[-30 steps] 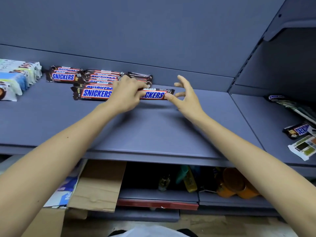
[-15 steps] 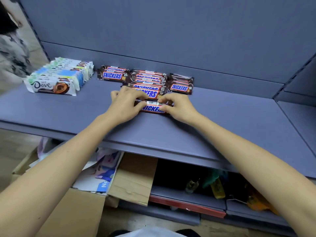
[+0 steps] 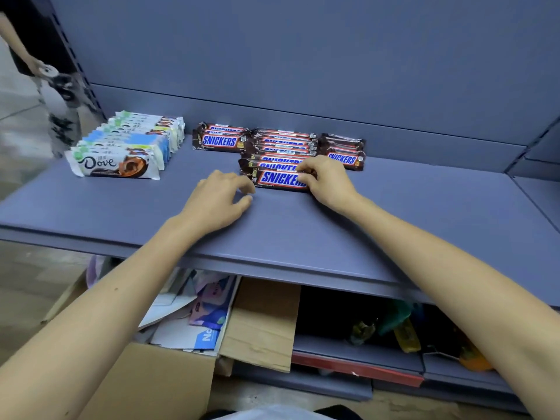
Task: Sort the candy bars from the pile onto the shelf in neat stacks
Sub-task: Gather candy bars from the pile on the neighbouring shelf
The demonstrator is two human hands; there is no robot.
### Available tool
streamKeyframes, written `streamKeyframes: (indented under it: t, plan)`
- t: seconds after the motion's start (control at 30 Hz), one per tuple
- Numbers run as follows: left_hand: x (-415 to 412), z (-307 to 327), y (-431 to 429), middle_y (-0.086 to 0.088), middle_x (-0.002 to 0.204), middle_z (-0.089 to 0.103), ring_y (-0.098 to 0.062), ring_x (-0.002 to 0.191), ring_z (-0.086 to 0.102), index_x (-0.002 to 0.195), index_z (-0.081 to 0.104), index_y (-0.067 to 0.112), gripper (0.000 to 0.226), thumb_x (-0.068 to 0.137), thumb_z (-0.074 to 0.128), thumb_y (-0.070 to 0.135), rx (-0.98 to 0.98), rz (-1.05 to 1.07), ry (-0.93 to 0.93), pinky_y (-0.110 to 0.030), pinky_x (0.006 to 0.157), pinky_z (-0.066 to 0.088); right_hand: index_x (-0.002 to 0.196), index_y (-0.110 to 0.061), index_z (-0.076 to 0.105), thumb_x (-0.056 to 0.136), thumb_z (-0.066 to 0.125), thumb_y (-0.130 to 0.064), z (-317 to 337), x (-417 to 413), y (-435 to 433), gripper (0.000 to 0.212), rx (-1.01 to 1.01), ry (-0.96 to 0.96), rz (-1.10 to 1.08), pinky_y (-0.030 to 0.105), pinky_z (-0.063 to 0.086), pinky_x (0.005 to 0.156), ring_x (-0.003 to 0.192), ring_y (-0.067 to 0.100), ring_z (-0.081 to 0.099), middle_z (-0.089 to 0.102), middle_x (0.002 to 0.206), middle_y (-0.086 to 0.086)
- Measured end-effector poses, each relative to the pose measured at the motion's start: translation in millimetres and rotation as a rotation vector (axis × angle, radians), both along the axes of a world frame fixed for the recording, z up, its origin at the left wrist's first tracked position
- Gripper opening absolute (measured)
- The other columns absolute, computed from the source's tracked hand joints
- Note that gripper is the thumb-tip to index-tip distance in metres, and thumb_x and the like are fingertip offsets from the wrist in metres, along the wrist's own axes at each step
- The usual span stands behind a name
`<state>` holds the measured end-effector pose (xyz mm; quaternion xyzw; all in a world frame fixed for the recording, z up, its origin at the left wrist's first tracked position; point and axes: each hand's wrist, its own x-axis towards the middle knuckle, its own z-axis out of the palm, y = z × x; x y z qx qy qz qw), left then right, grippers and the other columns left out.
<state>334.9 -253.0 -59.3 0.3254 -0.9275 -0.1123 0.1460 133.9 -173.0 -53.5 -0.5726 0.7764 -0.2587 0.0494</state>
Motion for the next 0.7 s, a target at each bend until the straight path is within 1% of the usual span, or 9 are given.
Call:
streamKeyframes:
  t: [0.07, 0.13, 0.2, 0.27, 0.33, 0.37, 0.47, 0.57, 0.7]
  plan:
    - [-1.6, -1.2, 0.0, -0.002, 0.115, 0.062, -0.028, 0.108, 0.048, 0.111, 0.061, 0.019, 0.023, 0.092, 0.050, 0.025, -0.004, -0.053, -0.077, -0.037, 0.088, 0.041, 0.106, -0.005, 0.065, 0.091, 0.055, -0.015, -4.3, 0.3, 0.3, 0.021, -0.008, 0.054, 0.004, 0.032, 0.038, 0.090, 0.106, 0.030, 0.052, 0.063, 0.110, 0.014]
    - [-3.8, -0.7, 1.1, -0.002, 0.117, 0.058, -0.027, 0.109, 0.048, 0.114, 0.060, 0.020, 0.025, 0.092, 0.049, 0.027, -0.011, -0.070, -0.124, -0.036, 0.087, 0.041, 0.108, -0.006, 0.065, 0.091, 0.055, -0.015, -7.5, 0.5, 2.1, 0.022, -0.053, 0.094, -0.007, 0.033, 0.038, 0.090, 0.106, 0.029, 0.049, 0.060, 0.111, 0.013]
    - [-7.4, 1.2, 2.2, -0.002, 0.117, 0.058, -0.027, 0.109, 0.048, 0.114, 0.060, 0.021, 0.025, 0.093, 0.048, 0.028, -0.043, -0.073, -0.145, -0.035, 0.085, 0.041, 0.111, -0.008, 0.064, 0.089, 0.059, -0.015, -7.2, 0.7, 4.0, 0.024, -0.123, 0.079, -0.027, 0.029, 0.038, 0.090, 0.108, 0.026, 0.046, 0.056, 0.113, 0.011]
    - [-13.8, 5.1, 4.7, -0.001, 0.116, 0.058, -0.026, 0.109, 0.048, 0.112, 0.060, 0.022, 0.025, 0.093, 0.046, 0.028, -0.077, -0.078, -0.157, -0.033, 0.082, 0.041, 0.117, -0.010, 0.061, 0.086, 0.060, -0.013, -4.5, -2.1, 7.8, 0.030, -0.169, 0.040, -0.016, 0.020, 0.032, 0.091, 0.112, 0.025, 0.045, 0.053, 0.116, 0.010]
    - [-24.4, 9.7, 8.3, -0.001, 0.115, 0.059, -0.025, 0.109, 0.049, 0.111, 0.060, 0.021, 0.024, 0.093, 0.046, 0.026, -0.085, -0.094, -0.130, -0.032, 0.080, 0.041, 0.121, -0.012, 0.058, 0.086, 0.059, -0.011, -1.3, -8.7, 14.9, 0.035, -0.166, 0.024, -0.007, 0.014, 0.025, 0.090, 0.116, 0.023, 0.043, 0.052, 0.121, 0.008]
    - [-33.3, 12.6, 11.6, -0.001, 0.115, 0.060, -0.024, 0.110, 0.050, 0.110, 0.061, 0.021, 0.024, 0.092, 0.046, 0.025, -0.085, -0.109, -0.111, -0.032, 0.080, 0.042, 0.121, -0.013, 0.058, 0.087, 0.058, -0.011, 0.2, -14.8, 21.3, 0.034, -0.158, 0.028, -0.017, 0.014, 0.025, 0.090, 0.118, 0.022, 0.042, 0.051, 0.122, 0.007]
    - [-69.1, 18.9, 27.8, -0.001, 0.113, 0.063, -0.025, 0.109, 0.053, 0.108, 0.062, 0.019, 0.022, 0.092, 0.047, 0.022, -0.087, -0.178, -0.050, -0.033, 0.080, 0.044, 0.116, -0.012, 0.061, 0.086, 0.056, -0.009, 2.7, -40.1, 48.8, 0.030, -0.143, 0.036, -0.064, 0.020, 0.029, 0.092, 0.115, 0.024, 0.042, 0.051, 0.121, 0.007]
    - [-117.5, 22.9, 54.9, -0.003, 0.110, 0.065, -0.025, 0.106, 0.056, 0.107, 0.063, 0.018, 0.023, 0.091, 0.047, 0.022, -0.050, -0.278, -0.023, -0.035, 0.082, 0.047, 0.113, -0.013, 0.062, 0.088, 0.056, -0.010, 4.3, -73.2, 87.7, 0.026, -0.101, 0.021, -0.129, 0.017, 0.027, 0.089, 0.114, 0.023, 0.040, 0.051, 0.120, 0.006]
    - [-192.9, 27.8, 104.3, 0.000, 0.111, 0.065, -0.023, 0.106, 0.057, 0.107, 0.063, 0.019, 0.023, 0.090, 0.048, 0.023, -0.008, -0.422, -0.027, -0.037, 0.086, 0.049, 0.111, -0.015, 0.063, 0.090, 0.055, -0.014, 6.2, -123.7, 154.0, 0.023, -0.074, -0.009, -0.282, 0.016, 0.026, 0.088, 0.117, 0.021, 0.038, 0.051, 0.120, 0.003]
